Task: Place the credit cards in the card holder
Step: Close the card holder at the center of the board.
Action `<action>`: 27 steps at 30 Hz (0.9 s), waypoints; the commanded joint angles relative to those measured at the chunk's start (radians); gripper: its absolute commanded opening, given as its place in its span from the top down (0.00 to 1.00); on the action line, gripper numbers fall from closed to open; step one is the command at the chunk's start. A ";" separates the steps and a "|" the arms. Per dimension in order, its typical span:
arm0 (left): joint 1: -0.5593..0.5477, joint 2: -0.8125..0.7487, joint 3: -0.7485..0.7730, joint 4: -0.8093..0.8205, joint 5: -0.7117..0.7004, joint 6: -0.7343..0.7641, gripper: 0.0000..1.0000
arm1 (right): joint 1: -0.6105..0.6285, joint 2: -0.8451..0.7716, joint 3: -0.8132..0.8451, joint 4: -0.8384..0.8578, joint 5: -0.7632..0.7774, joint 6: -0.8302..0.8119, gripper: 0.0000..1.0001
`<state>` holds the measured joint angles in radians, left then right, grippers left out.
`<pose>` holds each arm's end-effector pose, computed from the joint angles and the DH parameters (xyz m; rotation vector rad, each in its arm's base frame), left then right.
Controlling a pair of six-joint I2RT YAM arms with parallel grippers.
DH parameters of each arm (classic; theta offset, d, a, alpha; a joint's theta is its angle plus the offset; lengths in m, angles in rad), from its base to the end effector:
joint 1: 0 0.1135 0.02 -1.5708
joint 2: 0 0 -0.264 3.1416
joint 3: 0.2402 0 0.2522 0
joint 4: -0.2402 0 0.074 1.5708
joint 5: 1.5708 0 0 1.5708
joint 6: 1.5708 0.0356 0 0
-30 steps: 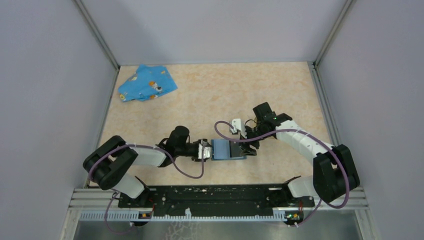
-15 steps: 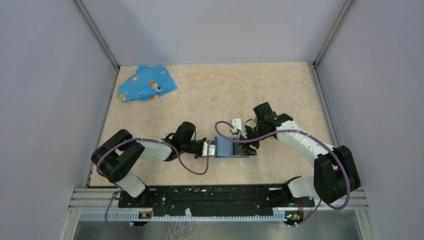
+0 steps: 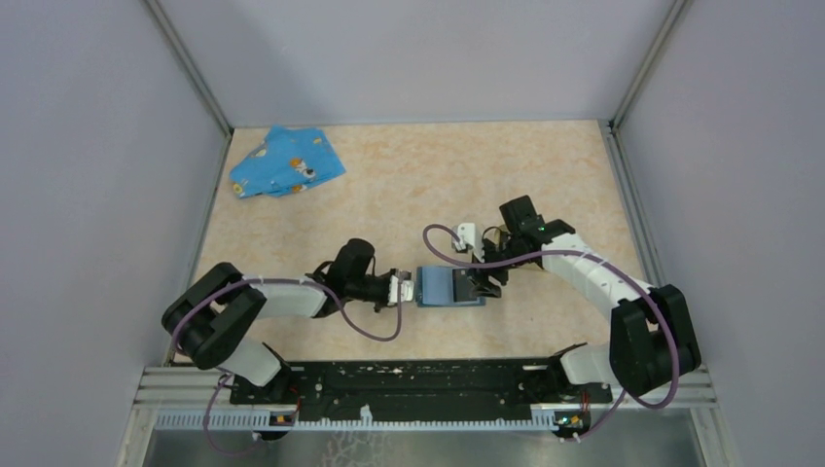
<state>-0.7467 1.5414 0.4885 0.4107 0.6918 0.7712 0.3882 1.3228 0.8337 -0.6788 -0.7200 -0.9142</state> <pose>0.1804 -0.1979 0.1335 1.7231 1.2650 -0.7452 0.2125 0.1122 0.2146 -1.6485 1.8498 0.7667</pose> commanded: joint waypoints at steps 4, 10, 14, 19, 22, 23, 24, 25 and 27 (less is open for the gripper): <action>-0.006 -0.110 -0.091 0.101 0.010 -0.205 0.99 | -0.011 -0.033 0.016 0.039 -0.016 0.028 0.34; -0.006 -0.180 -0.173 0.252 -0.136 -0.472 1.00 | -0.011 -0.032 0.013 0.045 -0.015 0.034 0.34; -0.006 -0.197 -0.188 0.316 -0.325 -0.727 1.00 | -0.012 -0.032 0.013 0.050 -0.011 0.037 0.34; -0.006 -0.178 -0.199 0.392 -0.329 -0.888 0.76 | -0.021 -0.031 0.005 0.068 0.009 0.058 0.34; -0.006 -0.163 -0.211 0.419 -0.217 -0.774 0.52 | -0.029 -0.013 0.003 0.072 0.027 0.067 0.34; -0.006 -0.158 -0.206 0.402 -0.177 -0.715 0.46 | -0.030 -0.001 0.008 0.068 0.028 0.067 0.34; -0.006 -0.156 -0.195 0.367 -0.129 -0.645 0.42 | -0.031 0.007 0.013 0.063 0.030 0.067 0.34; -0.006 -0.159 -0.177 0.321 -0.100 -0.581 0.39 | -0.031 0.017 0.019 0.056 0.029 0.067 0.34; -0.006 -0.166 -0.133 0.198 -0.057 -0.443 0.35 | -0.031 0.023 0.025 0.046 0.027 0.066 0.34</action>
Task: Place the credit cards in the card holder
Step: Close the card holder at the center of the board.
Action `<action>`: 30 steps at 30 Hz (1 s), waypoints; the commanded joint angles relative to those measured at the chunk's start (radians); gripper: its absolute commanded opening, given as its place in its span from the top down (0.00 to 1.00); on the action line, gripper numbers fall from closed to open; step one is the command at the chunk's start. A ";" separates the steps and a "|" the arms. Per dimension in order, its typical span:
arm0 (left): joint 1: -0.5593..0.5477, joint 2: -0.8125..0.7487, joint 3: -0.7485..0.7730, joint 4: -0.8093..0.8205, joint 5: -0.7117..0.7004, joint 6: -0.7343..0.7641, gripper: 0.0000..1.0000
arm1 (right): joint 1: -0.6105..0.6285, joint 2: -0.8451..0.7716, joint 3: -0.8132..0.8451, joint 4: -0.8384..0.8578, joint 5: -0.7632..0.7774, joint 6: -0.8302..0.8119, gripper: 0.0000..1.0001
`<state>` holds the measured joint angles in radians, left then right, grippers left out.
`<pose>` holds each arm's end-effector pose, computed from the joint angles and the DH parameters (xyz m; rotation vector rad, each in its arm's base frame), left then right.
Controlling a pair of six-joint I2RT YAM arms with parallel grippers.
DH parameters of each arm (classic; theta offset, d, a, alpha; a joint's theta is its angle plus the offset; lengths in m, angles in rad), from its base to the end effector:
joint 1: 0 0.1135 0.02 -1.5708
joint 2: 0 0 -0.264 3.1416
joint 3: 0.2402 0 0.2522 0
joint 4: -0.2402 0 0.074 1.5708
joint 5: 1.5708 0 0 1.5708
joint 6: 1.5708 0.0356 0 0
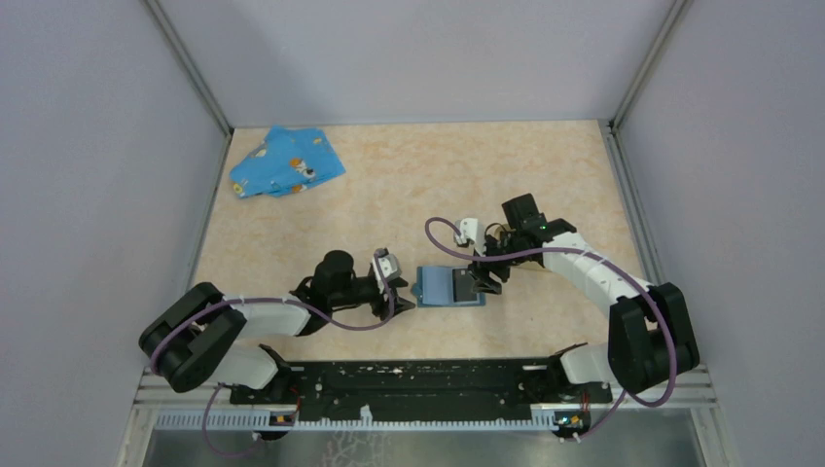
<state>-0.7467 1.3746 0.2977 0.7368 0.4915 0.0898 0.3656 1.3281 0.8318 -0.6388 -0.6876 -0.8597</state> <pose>0.1624 -0.1732 0.1500 1.1048 1.6368 -0.9051 0.2192 0.1081 0.2139 -1.5788 1.9063 0.7230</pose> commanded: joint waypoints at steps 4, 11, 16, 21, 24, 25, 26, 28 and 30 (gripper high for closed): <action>-0.011 -0.020 0.099 -0.269 0.152 0.507 0.33 | -0.010 0.012 0.024 0.010 -0.004 0.011 0.34; -0.018 0.032 0.238 -0.479 0.184 0.764 0.34 | -0.020 0.013 0.026 0.006 -0.010 0.011 0.34; -0.034 0.131 0.372 -0.716 0.038 0.870 0.34 | -0.025 0.005 0.027 0.003 -0.017 0.008 0.34; -0.039 0.192 0.396 -0.783 -0.011 0.926 0.34 | -0.031 -0.001 0.027 0.001 -0.025 0.007 0.34; -0.041 0.204 0.415 -0.786 0.001 0.935 0.34 | -0.033 0.000 0.029 -0.001 -0.027 0.007 0.34; -0.042 0.213 0.425 -0.786 0.005 0.937 0.35 | -0.033 0.000 0.028 -0.001 -0.027 0.007 0.34; -0.044 0.224 0.434 -0.789 0.005 0.942 0.35 | -0.033 0.000 0.029 -0.002 -0.027 0.007 0.34; -0.048 0.244 0.449 -0.796 -0.004 0.939 0.37 | -0.034 -0.002 0.030 -0.003 -0.026 0.007 0.34; -0.051 0.251 0.452 -0.791 0.007 0.938 0.37 | -0.039 -0.006 0.029 -0.001 -0.031 0.007 0.34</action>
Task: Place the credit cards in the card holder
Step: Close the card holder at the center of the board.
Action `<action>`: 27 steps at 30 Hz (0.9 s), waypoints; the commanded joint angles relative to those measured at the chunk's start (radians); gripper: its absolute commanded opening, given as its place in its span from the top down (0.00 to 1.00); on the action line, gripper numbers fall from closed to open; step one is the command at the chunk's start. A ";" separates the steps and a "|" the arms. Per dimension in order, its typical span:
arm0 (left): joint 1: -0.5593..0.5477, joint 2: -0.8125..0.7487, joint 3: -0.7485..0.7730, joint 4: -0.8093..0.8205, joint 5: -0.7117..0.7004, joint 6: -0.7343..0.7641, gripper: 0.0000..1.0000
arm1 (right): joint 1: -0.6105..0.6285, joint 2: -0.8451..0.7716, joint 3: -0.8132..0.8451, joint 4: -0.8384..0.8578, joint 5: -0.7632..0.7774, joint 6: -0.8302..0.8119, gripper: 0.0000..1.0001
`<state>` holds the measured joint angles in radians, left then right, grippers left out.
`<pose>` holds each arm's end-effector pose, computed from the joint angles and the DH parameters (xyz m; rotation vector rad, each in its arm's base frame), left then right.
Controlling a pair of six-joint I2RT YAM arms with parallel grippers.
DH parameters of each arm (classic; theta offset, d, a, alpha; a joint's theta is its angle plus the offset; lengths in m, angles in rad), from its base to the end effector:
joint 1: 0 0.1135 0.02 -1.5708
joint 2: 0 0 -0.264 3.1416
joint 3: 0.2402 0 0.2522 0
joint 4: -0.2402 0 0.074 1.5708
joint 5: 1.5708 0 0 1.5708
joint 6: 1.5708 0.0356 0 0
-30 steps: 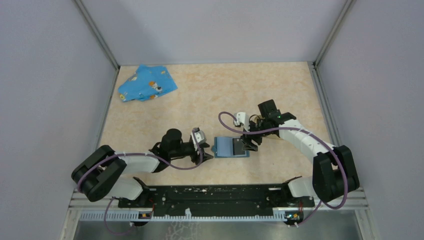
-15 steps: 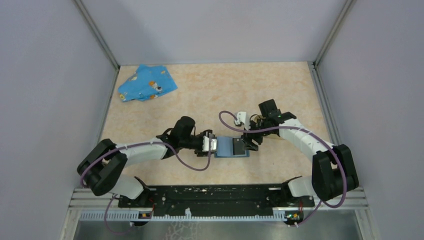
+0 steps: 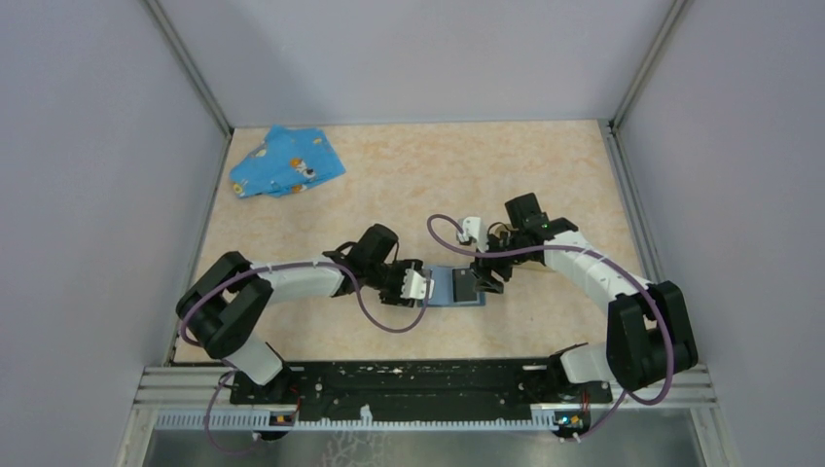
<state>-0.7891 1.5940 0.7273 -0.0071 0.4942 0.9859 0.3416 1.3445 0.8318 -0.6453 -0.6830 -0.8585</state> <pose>0.1980 -0.2234 0.1488 1.9653 1.3213 -0.5078 0.2228 0.1030 0.2098 -1.5557 1.9463 0.7208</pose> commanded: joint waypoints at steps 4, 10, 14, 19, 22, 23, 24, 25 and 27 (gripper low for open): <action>-0.020 0.043 0.033 -0.053 0.018 0.052 0.39 | -0.016 -0.018 0.029 0.002 -0.038 0.004 0.34; -0.019 0.111 0.101 -0.168 -0.004 0.070 0.53 | -0.018 -0.026 0.028 0.001 -0.041 0.004 0.34; -0.019 0.132 0.115 -0.188 -0.020 0.070 0.64 | -0.023 -0.027 0.029 0.001 -0.043 0.005 0.34; -0.019 0.124 0.113 -0.188 -0.015 0.062 0.76 | -0.026 -0.027 0.028 0.000 -0.043 0.003 0.34; -0.020 0.108 0.108 -0.185 -0.003 0.056 0.88 | -0.030 -0.025 0.026 0.004 -0.040 0.005 0.34; -0.019 0.101 0.105 -0.185 -0.002 0.053 0.92 | -0.033 -0.024 0.024 0.006 -0.034 0.010 0.34; -0.020 0.094 0.103 -0.187 -0.002 0.052 0.94 | -0.035 -0.020 0.023 0.014 -0.022 0.020 0.34; -0.019 0.083 0.097 -0.187 -0.002 0.048 0.97 | -0.039 -0.015 0.021 0.026 -0.004 0.037 0.34; -0.020 0.062 0.085 -0.183 -0.002 0.041 1.00 | -0.049 0.005 0.018 0.045 0.031 0.074 0.34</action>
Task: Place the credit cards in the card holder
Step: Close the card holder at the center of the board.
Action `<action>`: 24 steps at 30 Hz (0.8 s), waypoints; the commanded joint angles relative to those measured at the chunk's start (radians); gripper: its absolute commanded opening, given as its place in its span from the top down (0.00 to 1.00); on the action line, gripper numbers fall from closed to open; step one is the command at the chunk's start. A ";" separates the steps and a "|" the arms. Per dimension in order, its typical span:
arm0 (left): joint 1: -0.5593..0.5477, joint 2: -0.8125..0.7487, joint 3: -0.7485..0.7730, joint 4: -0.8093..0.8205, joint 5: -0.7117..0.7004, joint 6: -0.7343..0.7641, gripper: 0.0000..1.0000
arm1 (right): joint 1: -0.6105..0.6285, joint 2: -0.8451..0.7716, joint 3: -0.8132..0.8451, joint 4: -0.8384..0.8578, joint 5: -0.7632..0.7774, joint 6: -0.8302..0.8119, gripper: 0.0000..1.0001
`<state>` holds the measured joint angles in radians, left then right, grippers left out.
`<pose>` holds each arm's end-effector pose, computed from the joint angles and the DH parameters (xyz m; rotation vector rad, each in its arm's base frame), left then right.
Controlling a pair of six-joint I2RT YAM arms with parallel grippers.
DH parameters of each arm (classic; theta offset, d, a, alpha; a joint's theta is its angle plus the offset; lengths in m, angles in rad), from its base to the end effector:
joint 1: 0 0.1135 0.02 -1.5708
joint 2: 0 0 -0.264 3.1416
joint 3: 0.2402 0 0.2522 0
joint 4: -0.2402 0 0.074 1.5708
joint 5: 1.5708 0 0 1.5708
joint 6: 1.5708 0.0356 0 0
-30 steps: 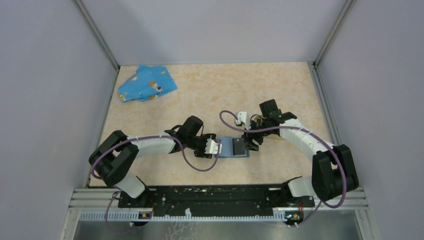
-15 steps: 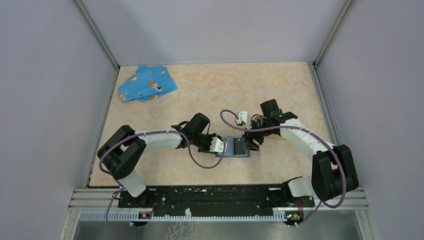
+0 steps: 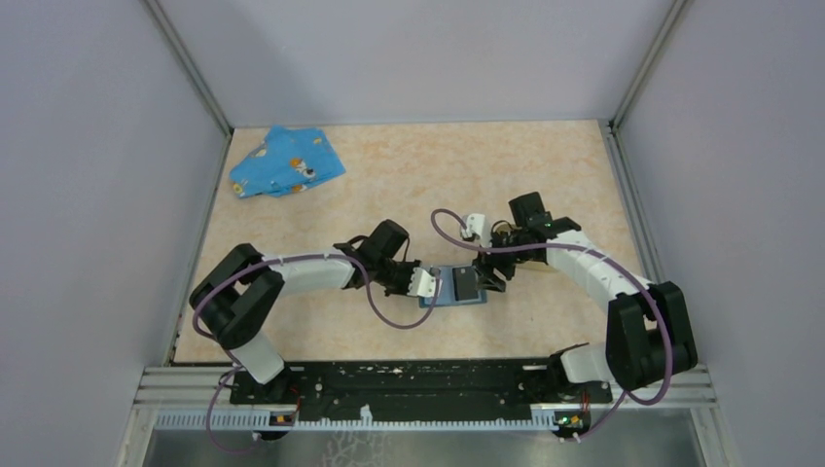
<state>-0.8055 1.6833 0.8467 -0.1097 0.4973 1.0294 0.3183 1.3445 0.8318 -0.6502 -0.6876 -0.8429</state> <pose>0.2093 -0.2424 0.1488 2.0438 1.3145 -0.5237 0.2246 0.0978 0.2097 -1.5169 1.9768 0.7259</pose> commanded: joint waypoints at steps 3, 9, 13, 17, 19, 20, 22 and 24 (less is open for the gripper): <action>-0.004 -0.066 -0.064 -0.055 -0.002 -0.017 1.00 | -0.038 0.054 0.024 0.060 0.079 0.106 0.36; -0.003 -0.192 -0.154 0.054 0.021 -0.079 1.00 | -0.039 0.157 0.053 0.082 0.123 0.263 0.39; -0.004 -0.298 -0.221 0.159 0.050 -0.153 1.00 | -0.039 0.296 0.138 0.009 0.048 0.368 0.40; -0.003 -0.364 -0.254 0.219 0.092 -0.224 1.00 | -0.039 0.366 0.176 -0.009 -0.043 0.450 0.40; -0.004 -0.387 -0.269 0.262 0.126 -0.268 1.00 | -0.039 0.375 0.177 -0.003 -0.097 0.485 0.41; -0.003 -0.394 -0.274 0.287 0.145 -0.295 1.00 | -0.038 0.379 0.176 0.003 -0.118 0.501 0.42; -0.003 -0.399 -0.276 0.361 0.180 -0.355 1.00 | -0.039 0.383 0.171 0.018 -0.140 0.533 0.45; -0.003 -0.380 -0.268 0.460 0.224 -0.418 1.00 | -0.039 0.384 0.161 0.044 -0.135 0.565 0.51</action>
<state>-0.8055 1.3029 0.5785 0.1429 0.5976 0.7567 0.2848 1.7252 0.9764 -0.6392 -0.7460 -0.3779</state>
